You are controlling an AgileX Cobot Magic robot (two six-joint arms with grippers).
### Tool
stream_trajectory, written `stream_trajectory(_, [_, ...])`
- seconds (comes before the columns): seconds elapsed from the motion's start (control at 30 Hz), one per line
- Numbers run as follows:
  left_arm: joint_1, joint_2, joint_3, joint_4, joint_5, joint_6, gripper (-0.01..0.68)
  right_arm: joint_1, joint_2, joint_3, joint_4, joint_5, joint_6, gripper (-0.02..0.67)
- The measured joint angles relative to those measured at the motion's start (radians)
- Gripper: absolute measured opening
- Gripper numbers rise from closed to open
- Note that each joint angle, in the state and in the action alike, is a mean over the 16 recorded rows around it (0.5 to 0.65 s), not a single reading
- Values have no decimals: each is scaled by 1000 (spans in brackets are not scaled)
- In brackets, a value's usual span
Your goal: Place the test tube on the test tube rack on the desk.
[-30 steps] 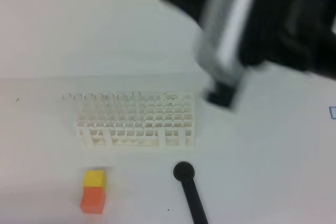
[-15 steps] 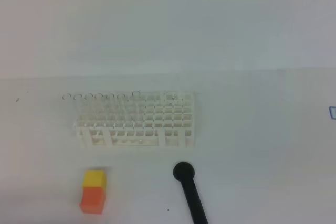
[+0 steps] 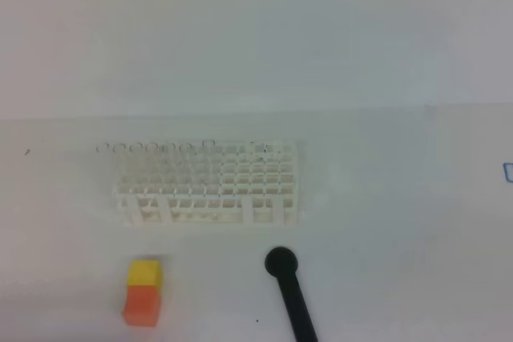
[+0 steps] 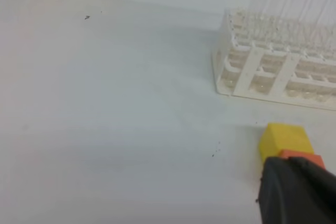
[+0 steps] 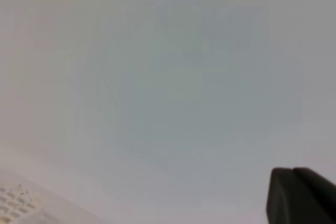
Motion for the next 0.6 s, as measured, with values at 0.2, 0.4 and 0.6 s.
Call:
stream_trajectory(0.2, [0, 0, 0, 0, 0, 0, -1, -12, -15, 72, 53, -64, -1, -1])
stream_trajectory(0.4, [0, 0, 0, 0, 0, -1, -1, -52, -29, 156, -4, -111, 151, -1])
stream_trajectory(0.6, [0, 1, -2, 0, 1, -2, -1, -103, -36, 216, -149, -48, 438, -1])
